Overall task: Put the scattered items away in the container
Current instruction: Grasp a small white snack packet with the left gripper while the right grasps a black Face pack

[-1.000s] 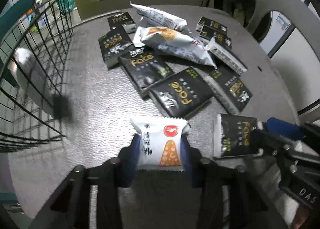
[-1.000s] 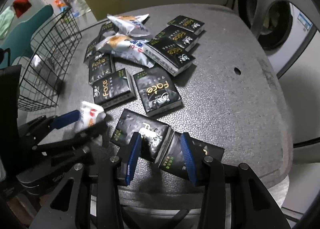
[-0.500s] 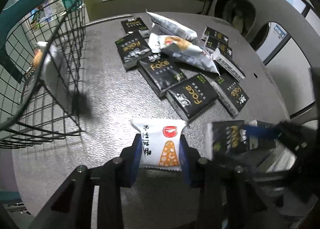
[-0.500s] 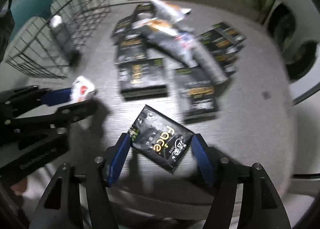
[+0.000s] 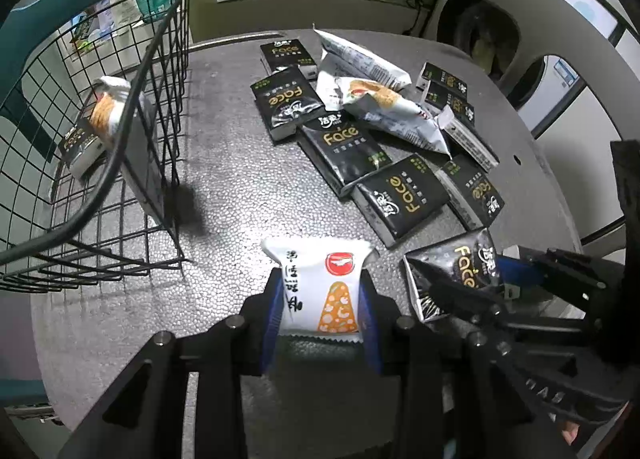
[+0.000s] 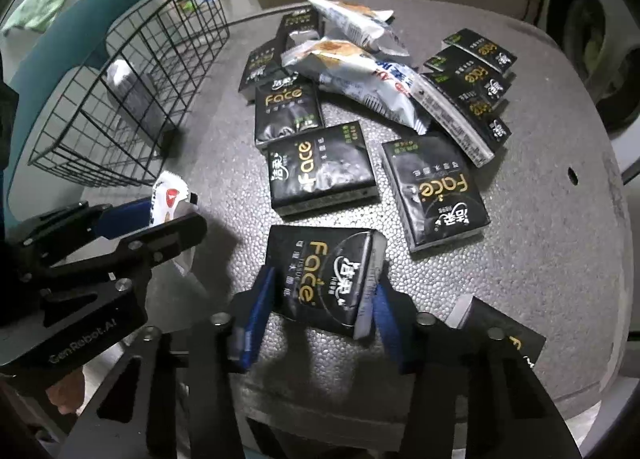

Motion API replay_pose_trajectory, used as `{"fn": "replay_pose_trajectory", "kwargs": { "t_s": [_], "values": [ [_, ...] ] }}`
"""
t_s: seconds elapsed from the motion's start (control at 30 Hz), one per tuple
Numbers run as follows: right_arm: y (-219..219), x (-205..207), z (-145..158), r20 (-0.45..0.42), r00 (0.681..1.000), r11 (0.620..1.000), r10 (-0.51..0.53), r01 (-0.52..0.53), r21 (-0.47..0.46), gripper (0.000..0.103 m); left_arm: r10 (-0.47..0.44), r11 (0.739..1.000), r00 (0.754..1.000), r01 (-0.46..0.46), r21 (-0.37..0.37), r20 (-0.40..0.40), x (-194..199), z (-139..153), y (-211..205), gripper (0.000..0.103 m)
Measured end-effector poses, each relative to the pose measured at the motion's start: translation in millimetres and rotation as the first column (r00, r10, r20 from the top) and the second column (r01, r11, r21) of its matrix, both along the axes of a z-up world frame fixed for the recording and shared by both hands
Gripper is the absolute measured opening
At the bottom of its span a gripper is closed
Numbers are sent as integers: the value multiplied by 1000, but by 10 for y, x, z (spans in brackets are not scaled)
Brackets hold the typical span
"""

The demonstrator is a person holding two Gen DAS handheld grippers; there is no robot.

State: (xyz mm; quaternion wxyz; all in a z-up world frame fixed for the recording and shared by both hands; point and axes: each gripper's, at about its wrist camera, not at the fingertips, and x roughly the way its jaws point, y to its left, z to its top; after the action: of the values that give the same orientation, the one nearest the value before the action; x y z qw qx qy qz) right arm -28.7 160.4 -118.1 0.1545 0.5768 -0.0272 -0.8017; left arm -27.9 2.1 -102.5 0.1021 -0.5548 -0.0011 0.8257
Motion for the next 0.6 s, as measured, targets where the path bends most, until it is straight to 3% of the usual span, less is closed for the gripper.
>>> {"fn": "replay_pose_trajectory", "kwargs": {
  "t_s": [0.27, 0.43, 0.6],
  "values": [
    [35, 87, 223, -56, 998, 999, -29, 30, 15, 23, -7, 1000, 1000, 7, 4, -20, 43, 152, 48, 38],
    [129, 123, 400, -90, 994, 998, -60, 60, -8, 22, -6, 1000, 999, 7, 26, -54, 67, 395, 60, 38],
    [106, 134, 799, -162, 984, 995, -79, 69, -65, 22, 11, 998, 994, -4, 65, -111, 70, 886, -30, 38]
  ]
}}
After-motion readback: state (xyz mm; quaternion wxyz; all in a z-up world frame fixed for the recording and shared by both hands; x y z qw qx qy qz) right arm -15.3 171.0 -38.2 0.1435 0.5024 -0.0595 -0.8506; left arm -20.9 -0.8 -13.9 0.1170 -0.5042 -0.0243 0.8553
